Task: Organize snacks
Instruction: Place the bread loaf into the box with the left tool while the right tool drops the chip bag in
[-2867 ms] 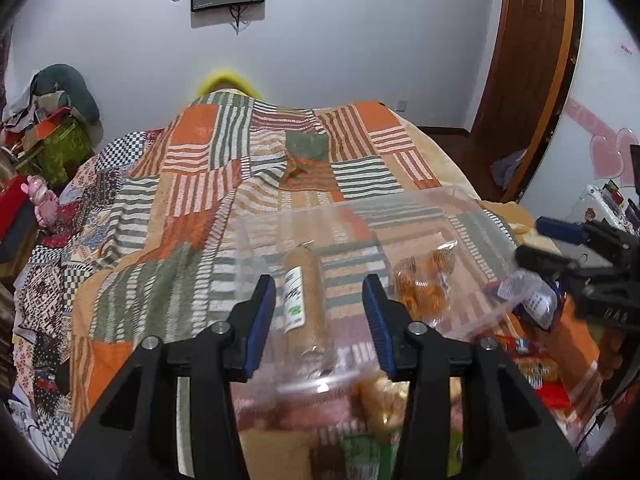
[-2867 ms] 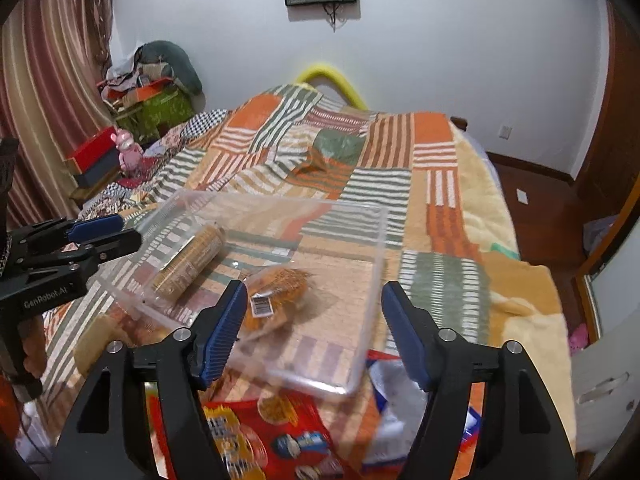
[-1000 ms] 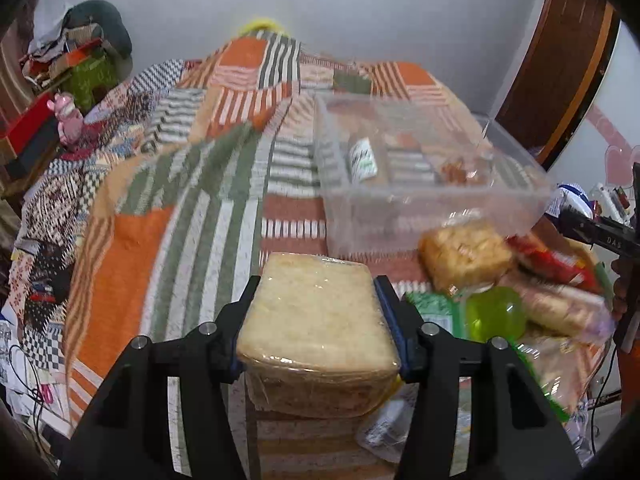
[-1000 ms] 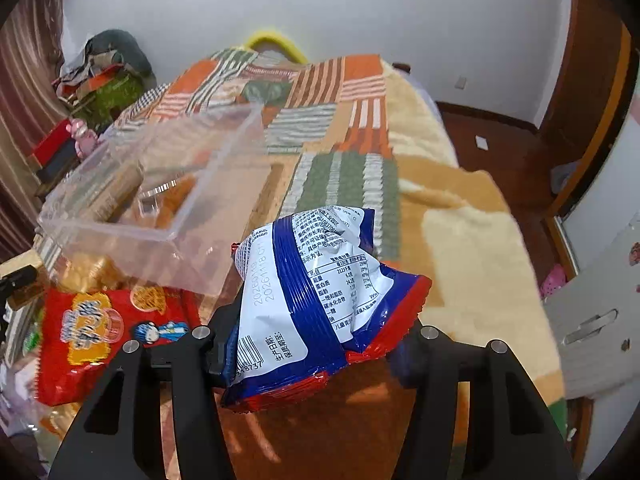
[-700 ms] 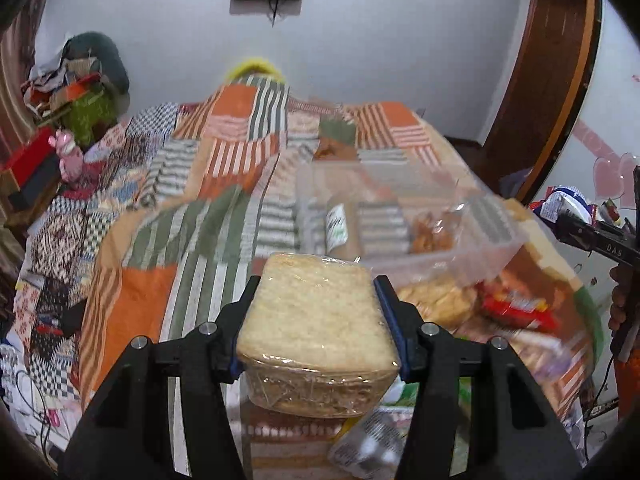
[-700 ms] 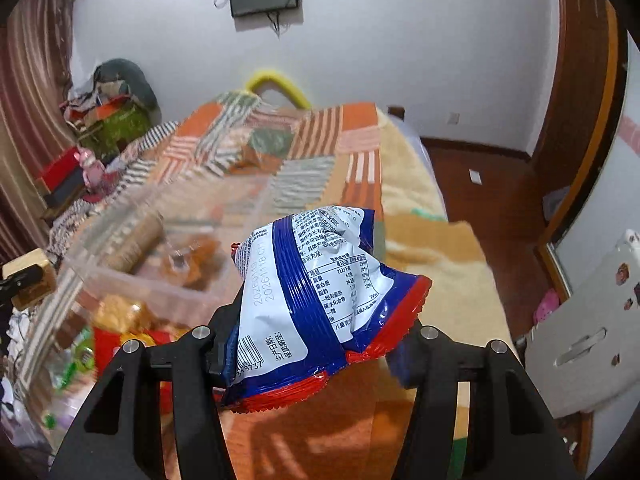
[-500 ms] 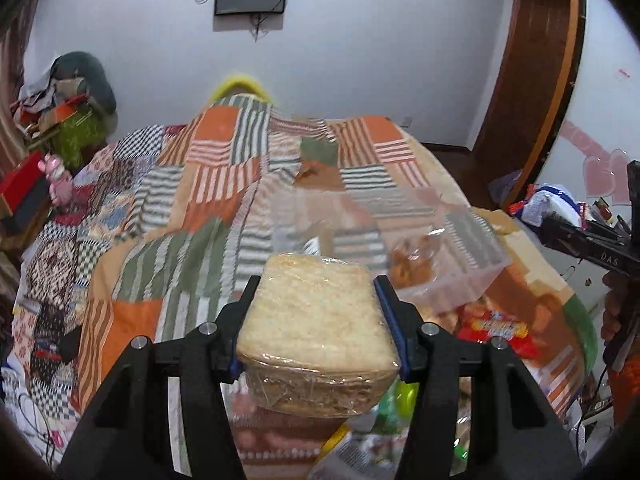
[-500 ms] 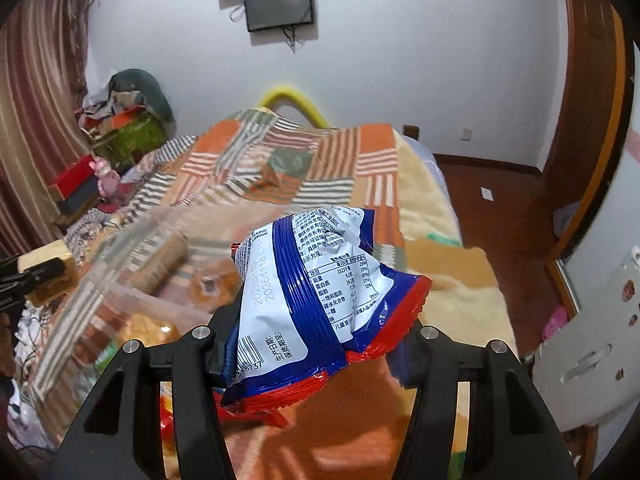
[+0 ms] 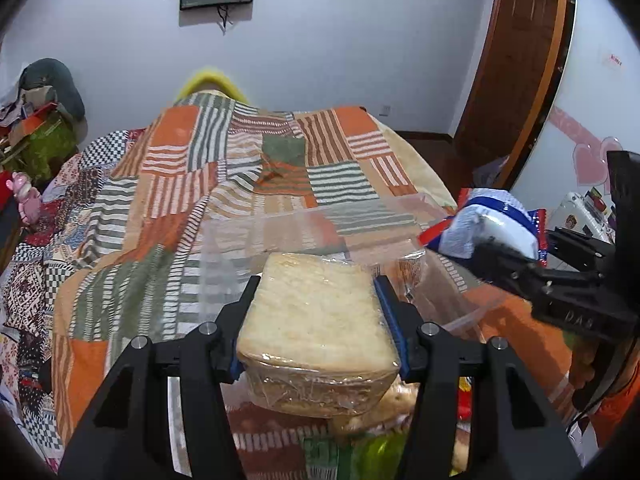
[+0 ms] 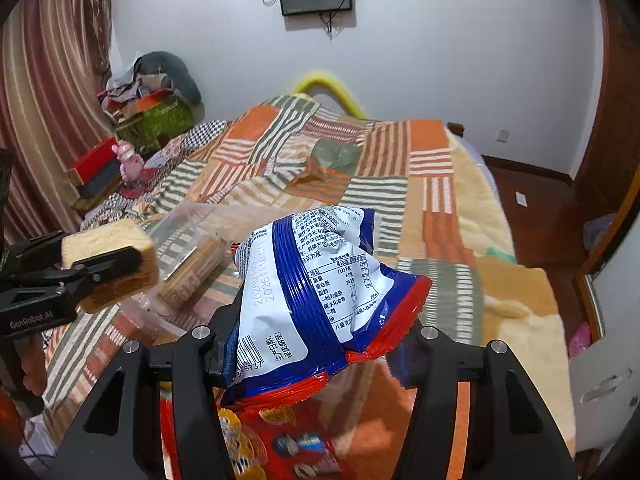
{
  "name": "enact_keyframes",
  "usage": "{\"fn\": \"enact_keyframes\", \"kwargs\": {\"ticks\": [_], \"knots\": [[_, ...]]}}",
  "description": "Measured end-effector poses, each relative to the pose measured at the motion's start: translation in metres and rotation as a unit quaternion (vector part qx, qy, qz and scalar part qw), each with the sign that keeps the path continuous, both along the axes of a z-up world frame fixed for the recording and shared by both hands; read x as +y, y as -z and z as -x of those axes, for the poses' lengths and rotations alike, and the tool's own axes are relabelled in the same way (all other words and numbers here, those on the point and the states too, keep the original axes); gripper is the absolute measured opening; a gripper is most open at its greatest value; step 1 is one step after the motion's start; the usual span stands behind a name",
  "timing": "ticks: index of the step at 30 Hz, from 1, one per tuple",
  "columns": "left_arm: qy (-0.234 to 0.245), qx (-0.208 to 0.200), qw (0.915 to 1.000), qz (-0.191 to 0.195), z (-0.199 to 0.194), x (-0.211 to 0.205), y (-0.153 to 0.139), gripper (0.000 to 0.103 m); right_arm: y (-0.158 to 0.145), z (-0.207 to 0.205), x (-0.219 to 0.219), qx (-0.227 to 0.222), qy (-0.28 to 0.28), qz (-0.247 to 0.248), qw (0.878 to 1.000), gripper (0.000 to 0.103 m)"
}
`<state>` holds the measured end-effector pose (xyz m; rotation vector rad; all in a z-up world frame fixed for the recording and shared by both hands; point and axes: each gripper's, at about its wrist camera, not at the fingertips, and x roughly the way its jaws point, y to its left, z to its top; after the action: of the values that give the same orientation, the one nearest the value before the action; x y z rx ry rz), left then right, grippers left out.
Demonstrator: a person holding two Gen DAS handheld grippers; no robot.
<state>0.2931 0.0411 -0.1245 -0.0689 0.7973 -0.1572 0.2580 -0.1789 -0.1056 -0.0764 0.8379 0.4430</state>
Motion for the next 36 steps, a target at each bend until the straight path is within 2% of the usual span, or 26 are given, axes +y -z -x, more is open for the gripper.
{"fn": "enact_keyframes", "kwargs": {"ticks": [9, 18, 20, 28, 36], "knots": [[0.014, 0.034, 0.9993, -0.007, -0.03, -0.016, 0.031, 0.054, 0.019, -0.012, 0.012, 0.027, -0.01, 0.006, 1.0, 0.053], [0.008, 0.045, 0.999, -0.004, -0.037, -0.016, 0.036, 0.054, 0.025, -0.008, 0.018, 0.026, -0.023, 0.032, 0.999, 0.056], [0.007, 0.044, 0.999, -0.008, -0.035, -0.015, 0.035, 0.055, 0.022, -0.006, 0.016, 0.026, -0.023, 0.031, 0.999, 0.06], [0.012, 0.027, 0.9995, -0.013, -0.008, -0.014, 0.011, 0.057, 0.003, 0.011, 0.005, 0.008, -0.018, 0.03, 0.999, 0.074], [0.011, -0.006, 0.9995, -0.029, 0.049, -0.008, -0.019, 0.072, -0.025, 0.046, -0.006, -0.019, -0.019, 0.017, 1.0, 0.079]]}}
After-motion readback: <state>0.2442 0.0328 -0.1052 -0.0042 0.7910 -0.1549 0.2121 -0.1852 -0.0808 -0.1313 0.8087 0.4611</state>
